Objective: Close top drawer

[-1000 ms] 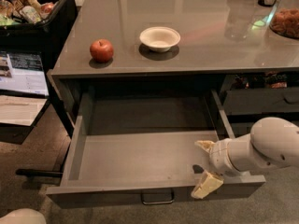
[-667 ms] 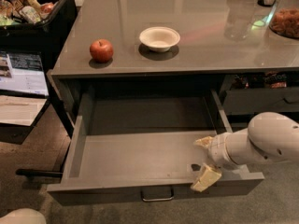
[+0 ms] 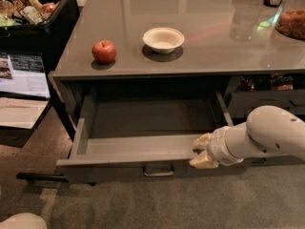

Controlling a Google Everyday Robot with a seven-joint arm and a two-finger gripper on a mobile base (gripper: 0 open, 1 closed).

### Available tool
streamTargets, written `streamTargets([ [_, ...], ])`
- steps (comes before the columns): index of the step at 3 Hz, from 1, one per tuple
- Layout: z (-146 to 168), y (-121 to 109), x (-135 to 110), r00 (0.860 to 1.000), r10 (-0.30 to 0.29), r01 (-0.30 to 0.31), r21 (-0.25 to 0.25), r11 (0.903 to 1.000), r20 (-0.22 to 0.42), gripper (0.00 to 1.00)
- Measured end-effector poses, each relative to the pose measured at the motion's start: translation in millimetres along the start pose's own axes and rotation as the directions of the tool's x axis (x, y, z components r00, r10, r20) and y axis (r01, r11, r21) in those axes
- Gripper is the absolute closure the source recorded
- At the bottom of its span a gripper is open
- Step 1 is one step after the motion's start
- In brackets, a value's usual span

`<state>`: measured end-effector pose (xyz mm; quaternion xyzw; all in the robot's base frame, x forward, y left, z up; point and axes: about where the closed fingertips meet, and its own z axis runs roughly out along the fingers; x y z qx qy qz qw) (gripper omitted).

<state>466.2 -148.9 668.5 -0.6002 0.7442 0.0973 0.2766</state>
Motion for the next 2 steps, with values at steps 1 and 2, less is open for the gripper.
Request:
streamTargets([
  [1,12,-38,-18,1.0,-0.014,0.015,0.062,0.9979,-0.004,0.78],
  [2,18,-73,-47,0.999,-0.048,0.048,0.133,0.9899,-0.006,0.88],
])
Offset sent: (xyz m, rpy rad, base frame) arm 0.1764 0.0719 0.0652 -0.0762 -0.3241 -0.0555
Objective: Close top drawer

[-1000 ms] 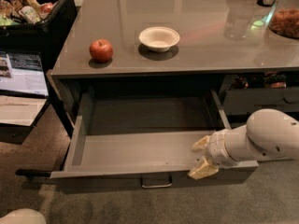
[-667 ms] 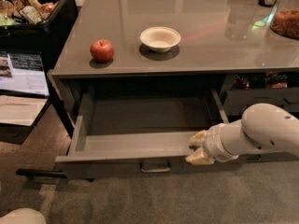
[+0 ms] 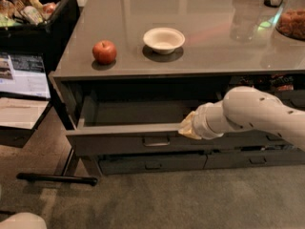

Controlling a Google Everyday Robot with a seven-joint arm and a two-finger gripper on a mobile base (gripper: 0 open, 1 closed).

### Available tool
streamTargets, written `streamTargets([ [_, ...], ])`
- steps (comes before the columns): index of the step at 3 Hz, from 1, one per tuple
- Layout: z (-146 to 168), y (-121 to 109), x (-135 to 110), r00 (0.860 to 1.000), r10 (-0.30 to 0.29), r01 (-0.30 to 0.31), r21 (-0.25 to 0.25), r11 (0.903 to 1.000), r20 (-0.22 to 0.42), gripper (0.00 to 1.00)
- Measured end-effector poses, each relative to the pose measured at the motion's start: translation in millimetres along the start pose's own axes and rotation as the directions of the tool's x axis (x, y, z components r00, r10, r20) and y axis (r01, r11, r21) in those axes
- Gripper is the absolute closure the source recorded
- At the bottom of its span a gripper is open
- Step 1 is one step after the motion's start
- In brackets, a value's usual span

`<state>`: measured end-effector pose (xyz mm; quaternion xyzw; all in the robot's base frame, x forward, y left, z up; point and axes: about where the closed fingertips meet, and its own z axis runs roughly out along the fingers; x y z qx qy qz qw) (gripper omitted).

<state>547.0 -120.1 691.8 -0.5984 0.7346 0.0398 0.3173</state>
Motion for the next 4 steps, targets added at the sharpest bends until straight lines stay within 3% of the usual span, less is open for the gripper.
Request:
streamTargets([
  [1,8,-24,-21,1.0,-0.006,0.006,0.073,0.9973,-0.002,0.87],
  [2,4,-63,-47,1.0,-0.004,0.007,0.205,0.9787,-0.011,0.83],
  [3,-9,-76,-47,0.999,0.025,-0.017,0.249,0.9683,-0.027,0.99],
  [4,-17,-69,-23,0.996,0.074,-0.062,0.207,0.9764,-0.051,1.0],
])
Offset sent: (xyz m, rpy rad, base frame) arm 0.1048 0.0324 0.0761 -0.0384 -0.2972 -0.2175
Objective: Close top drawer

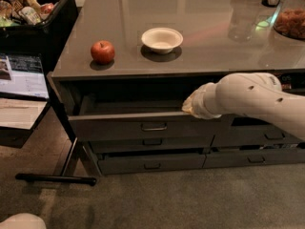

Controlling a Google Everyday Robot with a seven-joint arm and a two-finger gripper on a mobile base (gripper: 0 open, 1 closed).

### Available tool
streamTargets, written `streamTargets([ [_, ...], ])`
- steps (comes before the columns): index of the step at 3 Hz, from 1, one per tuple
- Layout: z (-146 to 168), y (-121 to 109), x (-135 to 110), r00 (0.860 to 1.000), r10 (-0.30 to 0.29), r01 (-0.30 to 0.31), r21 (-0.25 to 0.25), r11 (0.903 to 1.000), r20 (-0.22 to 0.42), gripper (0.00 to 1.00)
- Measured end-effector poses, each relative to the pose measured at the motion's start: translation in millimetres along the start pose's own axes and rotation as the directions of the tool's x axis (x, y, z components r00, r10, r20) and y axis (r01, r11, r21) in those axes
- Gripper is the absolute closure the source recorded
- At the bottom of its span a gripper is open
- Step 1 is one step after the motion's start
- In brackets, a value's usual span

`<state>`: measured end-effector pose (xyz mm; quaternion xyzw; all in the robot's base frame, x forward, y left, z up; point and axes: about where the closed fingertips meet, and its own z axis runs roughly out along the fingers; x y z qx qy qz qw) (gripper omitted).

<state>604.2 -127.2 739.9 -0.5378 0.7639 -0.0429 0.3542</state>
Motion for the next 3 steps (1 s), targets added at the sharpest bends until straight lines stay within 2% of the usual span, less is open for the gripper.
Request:
streamTargets([
  [1,-6,18,36,0.999,0.047,-0.048,-0.111,0.9926,-0.015,1.0],
  [2,-1,41,60,0.997,0.073,-0.072,-0.237,0.9688,-0.005,1.0],
  [3,16,58,67,0.998,0.056,-0.047,-0.328,0.9436,0.017,1.0],
])
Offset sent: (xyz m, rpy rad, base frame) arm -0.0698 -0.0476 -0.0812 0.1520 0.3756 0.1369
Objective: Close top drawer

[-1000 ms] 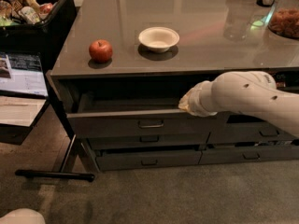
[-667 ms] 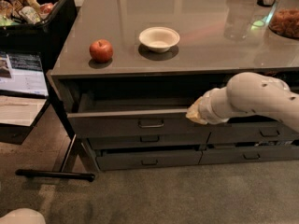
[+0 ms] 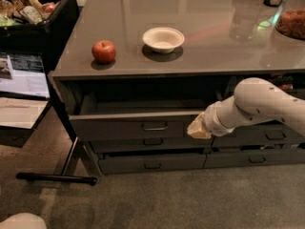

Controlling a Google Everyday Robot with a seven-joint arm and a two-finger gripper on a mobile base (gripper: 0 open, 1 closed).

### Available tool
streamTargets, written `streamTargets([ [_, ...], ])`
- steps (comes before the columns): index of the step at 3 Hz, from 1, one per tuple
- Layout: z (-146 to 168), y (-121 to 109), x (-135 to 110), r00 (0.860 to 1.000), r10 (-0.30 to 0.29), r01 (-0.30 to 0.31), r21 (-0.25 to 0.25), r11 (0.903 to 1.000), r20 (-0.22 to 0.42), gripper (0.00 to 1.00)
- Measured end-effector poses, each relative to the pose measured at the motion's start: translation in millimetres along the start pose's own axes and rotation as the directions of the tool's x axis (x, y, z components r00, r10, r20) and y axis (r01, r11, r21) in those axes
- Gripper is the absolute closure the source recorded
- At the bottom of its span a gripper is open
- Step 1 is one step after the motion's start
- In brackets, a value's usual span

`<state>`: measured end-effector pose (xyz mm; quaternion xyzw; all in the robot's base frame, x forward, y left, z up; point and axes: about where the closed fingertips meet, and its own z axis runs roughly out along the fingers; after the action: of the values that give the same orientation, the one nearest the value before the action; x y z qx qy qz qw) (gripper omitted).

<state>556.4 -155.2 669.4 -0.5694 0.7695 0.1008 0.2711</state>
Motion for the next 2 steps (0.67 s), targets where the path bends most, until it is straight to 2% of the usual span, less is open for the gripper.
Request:
streamTargets([
  [1,25,-3,-4,0.999,-0.034,0.034,-0.058,0.9977,0.009,0.81],
  [2,43,-11,-11,0.998,-0.055,0.057,-0.081,0.9951,0.016,0.58],
])
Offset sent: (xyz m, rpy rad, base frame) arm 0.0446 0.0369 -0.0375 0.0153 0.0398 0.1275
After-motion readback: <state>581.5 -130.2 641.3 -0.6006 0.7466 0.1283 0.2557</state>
